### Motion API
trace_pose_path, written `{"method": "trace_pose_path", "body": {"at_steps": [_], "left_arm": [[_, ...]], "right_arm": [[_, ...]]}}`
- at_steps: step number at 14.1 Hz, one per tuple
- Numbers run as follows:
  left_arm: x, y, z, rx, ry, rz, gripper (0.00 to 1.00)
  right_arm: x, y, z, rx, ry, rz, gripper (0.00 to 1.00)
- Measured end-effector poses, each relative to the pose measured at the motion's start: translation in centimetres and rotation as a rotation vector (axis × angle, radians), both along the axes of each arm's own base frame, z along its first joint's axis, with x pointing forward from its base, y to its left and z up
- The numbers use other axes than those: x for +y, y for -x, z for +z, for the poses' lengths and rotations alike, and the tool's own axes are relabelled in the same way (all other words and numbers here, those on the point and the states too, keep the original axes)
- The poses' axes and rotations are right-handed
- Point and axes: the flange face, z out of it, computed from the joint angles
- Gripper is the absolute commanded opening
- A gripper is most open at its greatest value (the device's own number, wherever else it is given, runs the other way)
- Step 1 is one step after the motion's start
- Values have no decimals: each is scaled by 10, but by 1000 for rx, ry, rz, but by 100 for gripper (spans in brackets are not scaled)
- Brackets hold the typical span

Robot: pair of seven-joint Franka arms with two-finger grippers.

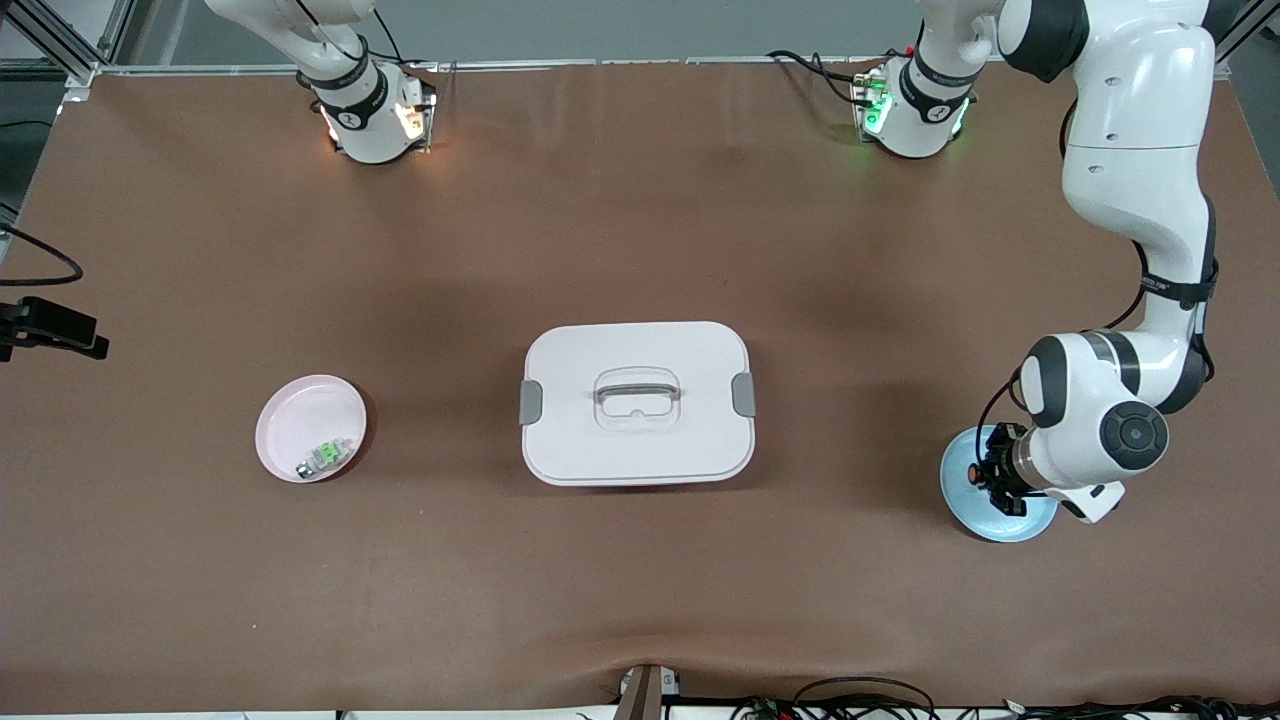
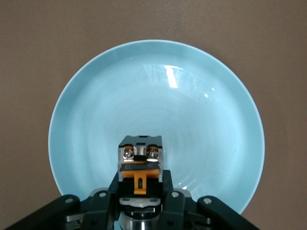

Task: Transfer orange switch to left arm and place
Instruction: 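Lower the switch onto the light-blue plate and open the left gripper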

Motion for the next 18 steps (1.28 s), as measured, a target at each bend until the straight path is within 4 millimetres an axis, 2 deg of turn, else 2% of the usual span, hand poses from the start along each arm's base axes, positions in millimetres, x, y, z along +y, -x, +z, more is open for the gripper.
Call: {"method": "trace_pose_path", "body": {"at_steps": [3,5,8,10,11,12,18], "left_arm": [[2,1,-2,-8,0,3,1],[2,1,-3,-9,0,3,10],[2,2,-4,-9,0,3,39],[2,2,-4,-10,1,2,67],[2,2,-4,-10,1,2,87],[2,1,-4,-11,1,2,100],[-2,1,-3,-15,3,-3,100]], "right_arm": [[-1,29,-1,-55,-4,-2,100],[-1,48,0,-52,-9,-2,100],[1,59,5,-55,-11,-1,100],[2,61,7,-58,-11,2,100],[2,61,8,-58,-10,2,100],[1,61,8,-59,-10,1,100],[-4,63,11,-63,-9,-9,100]]}}
